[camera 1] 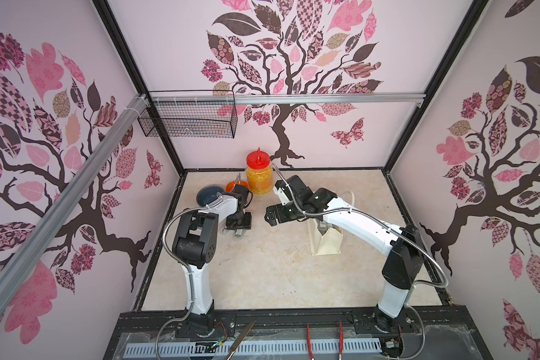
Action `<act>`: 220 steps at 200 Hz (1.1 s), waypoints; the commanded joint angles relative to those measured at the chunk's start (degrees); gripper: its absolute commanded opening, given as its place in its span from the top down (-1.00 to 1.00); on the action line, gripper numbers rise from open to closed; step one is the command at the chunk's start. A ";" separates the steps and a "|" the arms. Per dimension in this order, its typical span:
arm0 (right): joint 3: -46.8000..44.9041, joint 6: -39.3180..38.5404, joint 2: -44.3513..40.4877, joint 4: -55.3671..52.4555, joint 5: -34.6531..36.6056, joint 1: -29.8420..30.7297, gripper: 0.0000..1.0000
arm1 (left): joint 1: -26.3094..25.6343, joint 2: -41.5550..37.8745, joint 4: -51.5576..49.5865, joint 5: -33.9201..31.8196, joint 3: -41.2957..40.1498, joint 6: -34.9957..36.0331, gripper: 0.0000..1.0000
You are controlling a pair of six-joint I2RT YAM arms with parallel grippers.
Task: Put the compass set into the canvas bag
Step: Pick up the compass set at the center of the board.
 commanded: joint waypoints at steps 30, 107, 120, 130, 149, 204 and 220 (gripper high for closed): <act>-0.53 -0.55 -2.52 -1.16 0.44 0.08 -1.00 | -0.68 2.63 -2.00 -0.14 1.58 -0.38 0.04; -2.25 -0.73 -5.17 -0.71 0.10 0.09 -0.99 | -0.91 -1.52 -2.09 -0.91 -1.04 -1.36 -0.23; -2.63 -0.70 -5.41 -0.74 -0.02 0.15 -1.00 | -0.92 -3.15 -1.70 -1.62 -2.46 -1.91 -0.25; -2.99 -0.65 -5.62 -0.65 0.03 0.14 -1.00 | -0.97 -4.32 -1.37 -1.68 -3.74 -2.10 -0.26; -3.42 -0.57 -5.89 -0.39 -0.11 0.16 -1.00 | -0.93 -5.57 -1.85 -1.30 -5.19 -2.23 -0.23; -3.45 -0.31 -6.16 -0.30 -0.38 0.15 -1.00 | -1.11 -5.29 -2.52 -0.57 -6.16 -2.10 -0.16; -3.51 -0.31 -6.21 -0.30 -0.50 0.19 -1.00 | -1.40 -5.34 -3.12 -0.21 -6.01 -2.01 -0.19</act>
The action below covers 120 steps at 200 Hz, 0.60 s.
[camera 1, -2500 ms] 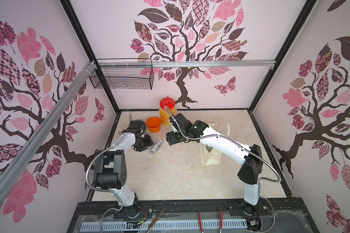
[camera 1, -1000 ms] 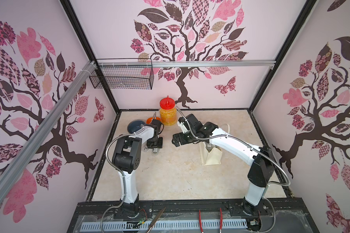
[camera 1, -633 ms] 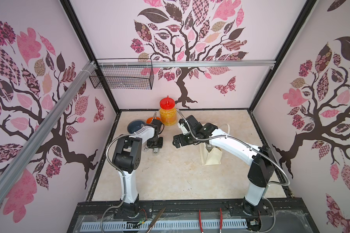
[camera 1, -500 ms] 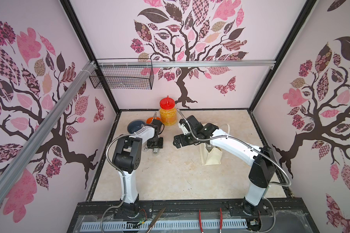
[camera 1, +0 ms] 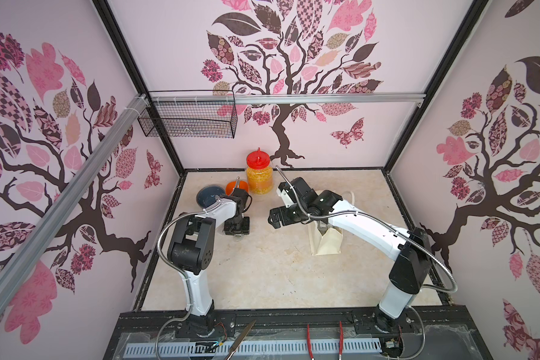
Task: Put the compass set into the canvas bag
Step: Pick up the compass set at the center of the board.
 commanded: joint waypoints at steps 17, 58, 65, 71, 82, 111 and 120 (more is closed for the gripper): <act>-0.19 -0.27 -2.77 -0.17 -0.34 0.13 -1.00 | -0.60 -0.57 -1.16 0.32 -1.31 0.00 -0.16; -0.12 0.02 -2.96 -0.06 -0.66 0.15 -1.00 | -0.61 0.82 -1.56 -0.87 -0.94 -0.46 0.04; -0.02 -0.07 -3.06 -0.06 -0.62 0.14 -0.99 | -0.66 0.88 -1.56 -1.09 -0.96 -0.57 0.08; -0.08 -0.09 -3.13 -0.08 -0.43 0.16 -0.99 | -0.66 0.84 -1.56 -1.22 -1.06 -0.53 0.11; -0.03 -0.12 -3.14 -0.06 -0.31 0.16 -1.00 | -0.67 0.63 -1.49 -1.40 -1.23 -0.57 0.15; 0.23 -0.02 -3.04 -0.14 -0.72 0.16 -1.00 | -0.71 -0.38 -1.42 -1.40 -1.53 -0.49 0.24; 0.32 -0.02 -3.09 -0.14 -0.64 0.14 -1.00 | -0.73 -1.03 -1.41 -1.43 -1.55 -0.55 0.25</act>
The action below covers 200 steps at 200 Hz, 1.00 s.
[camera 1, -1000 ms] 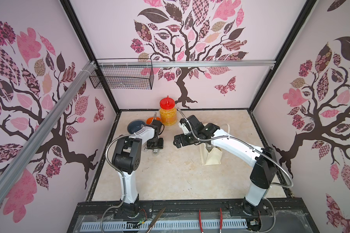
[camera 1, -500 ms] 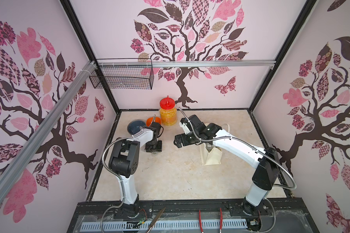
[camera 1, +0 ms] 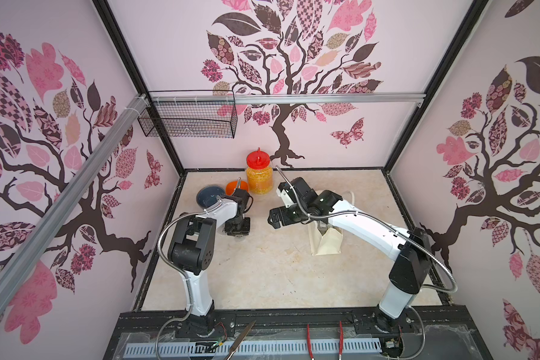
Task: Put the compass set into the canvas bag
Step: Pick up the compass set at the center of the board.
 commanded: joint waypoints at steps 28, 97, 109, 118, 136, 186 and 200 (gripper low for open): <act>0.96 -0.31 -4.20 -0.15 -0.01 0.16 -1.00 | -0.24 -4.10 -1.08 -0.71 -1.71 -0.66 0.27; 2.88 -0.86 -8.22 1.58 -1.17 0.24 -1.00 | -0.31 -14.48 -3.50 3.38 0.32 -2.68 0.32; 3.92 -1.31 -8.82 1.06 -0.42 0.25 -1.00 | -0.41 -15.77 -4.50 4.17 1.28 -3.17 0.31; 4.71 -1.98 -9.65 0.84 0.27 0.25 -0.99 | -0.44 -16.73 -5.10 5.05 1.97 -3.38 0.32; 6.04 -3.28 -11.62 0.73 2.17 -0.29 -0.99 | -0.67 -19.08 -6.17 6.94 4.51 -4.44 0.32; 9.77 -5.46 -16.90 0.24 5.83 -6.76 -1.00 | -3.61 -22.56 -10.50 7.56 18.73 -7.91 0.32; 10.57 -6.59 -18.46 -0.18 8.12 -8.23 -1.00 | -5.07 -22.33 -11.40 7.71 23.22 -8.82 0.32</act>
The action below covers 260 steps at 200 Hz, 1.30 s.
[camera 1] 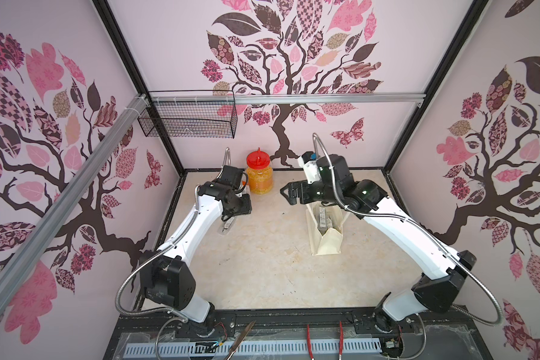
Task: Put the compass set into the canvas bag
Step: Pick up the compass set at the center of the board, then place the compass set in the canvas bag.
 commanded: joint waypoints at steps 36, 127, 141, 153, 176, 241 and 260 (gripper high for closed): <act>-1.54 -0.93 -8.54 -0.33 0.27 -12.52 -1.00 | -8.26 1.68 -3.78 1.63 19.52 -5.26 0.31; -16.11 0.55 -17.05 1.74 4.40 -18.11 -0.99 | -29.42 15.49 -0.70 2.52 36.06 -12.97 0.31; -15.94 1.87 -17.82 0.16 10.39 -18.39 -1.00 | -31.01 17.14 0.28 2.46 36.23 -13.93 0.31; -16.42 2.51 -19.37 0.18 14.12 -18.75 -0.99 | -32.29 18.35 0.90 1.97 35.80 -14.69 0.31; -19.73 3.35 -24.13 2.76 20.69 -19.76 -1.00 | -33.63 20.95 2.72 2.21 35.53 -16.25 0.32; -25.19 3.59 -29.85 3.76 13.28 -29.47 -1.00 | -34.19 25.81 6.27 0.47 32.87 -18.73 0.33; -26.03 3.71 -30.10 4.63 11.76 -29.49 -1.00 | -34.23 27.35 7.59 -0.52 31.82 -19.32 0.33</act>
